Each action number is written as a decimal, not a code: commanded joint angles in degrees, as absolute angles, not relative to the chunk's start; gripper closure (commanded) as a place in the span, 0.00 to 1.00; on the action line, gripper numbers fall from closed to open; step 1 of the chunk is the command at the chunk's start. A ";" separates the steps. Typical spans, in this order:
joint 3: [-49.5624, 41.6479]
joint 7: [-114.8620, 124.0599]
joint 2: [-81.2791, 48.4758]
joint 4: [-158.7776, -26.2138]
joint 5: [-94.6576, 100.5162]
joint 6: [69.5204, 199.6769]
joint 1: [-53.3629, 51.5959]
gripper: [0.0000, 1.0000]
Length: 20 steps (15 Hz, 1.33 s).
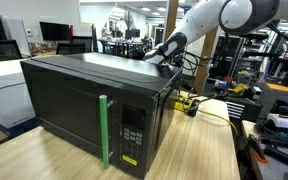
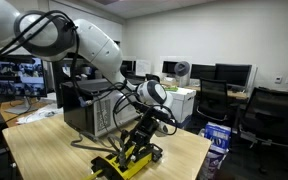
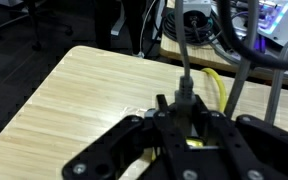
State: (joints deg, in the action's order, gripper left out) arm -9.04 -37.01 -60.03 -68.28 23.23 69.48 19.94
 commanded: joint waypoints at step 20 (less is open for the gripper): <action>-8.21 -36.48 -61.80 -66.62 23.61 68.52 19.73 0.93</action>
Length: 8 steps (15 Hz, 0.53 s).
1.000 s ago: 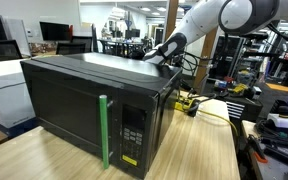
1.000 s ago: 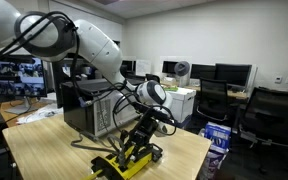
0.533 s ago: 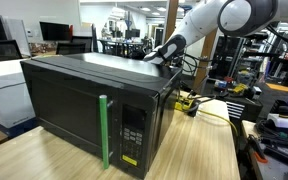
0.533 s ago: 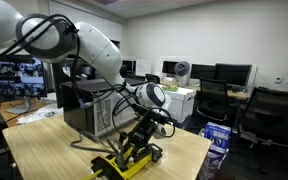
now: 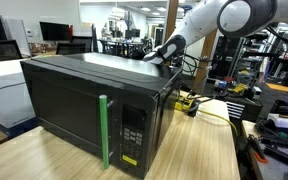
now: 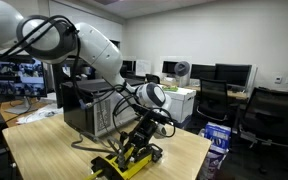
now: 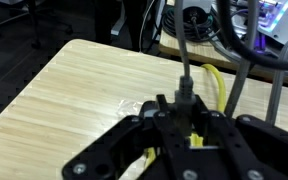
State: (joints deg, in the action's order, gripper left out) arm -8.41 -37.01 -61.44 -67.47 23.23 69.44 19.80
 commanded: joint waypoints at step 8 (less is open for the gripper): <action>-8.52 -34.86 -63.45 -65.00 22.94 66.49 19.88 0.93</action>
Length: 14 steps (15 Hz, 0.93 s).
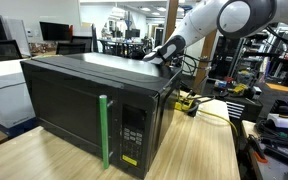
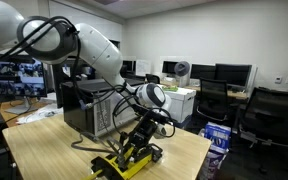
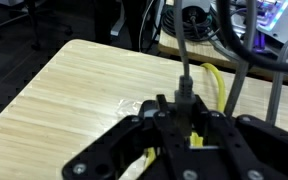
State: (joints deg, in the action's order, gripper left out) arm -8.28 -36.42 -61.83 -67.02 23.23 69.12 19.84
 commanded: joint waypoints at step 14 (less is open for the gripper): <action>-8.84 -30.11 -72.20 -51.84 21.74 56.26 21.02 0.93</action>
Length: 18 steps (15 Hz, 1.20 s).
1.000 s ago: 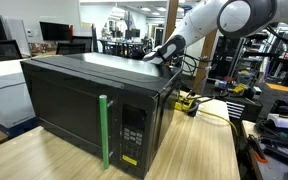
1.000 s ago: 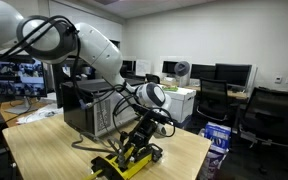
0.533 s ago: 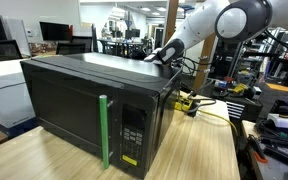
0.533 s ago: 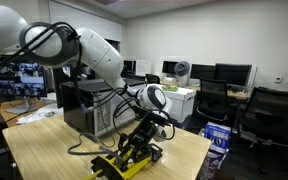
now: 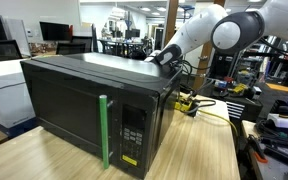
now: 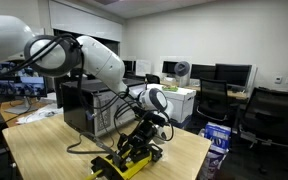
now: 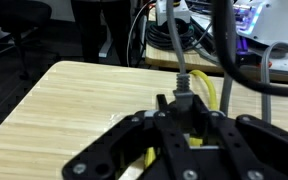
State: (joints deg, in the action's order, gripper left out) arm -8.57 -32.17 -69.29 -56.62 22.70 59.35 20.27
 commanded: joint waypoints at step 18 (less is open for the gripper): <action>-8.69 -26.45 -81.64 -31.82 15.92 43.83 24.83 0.93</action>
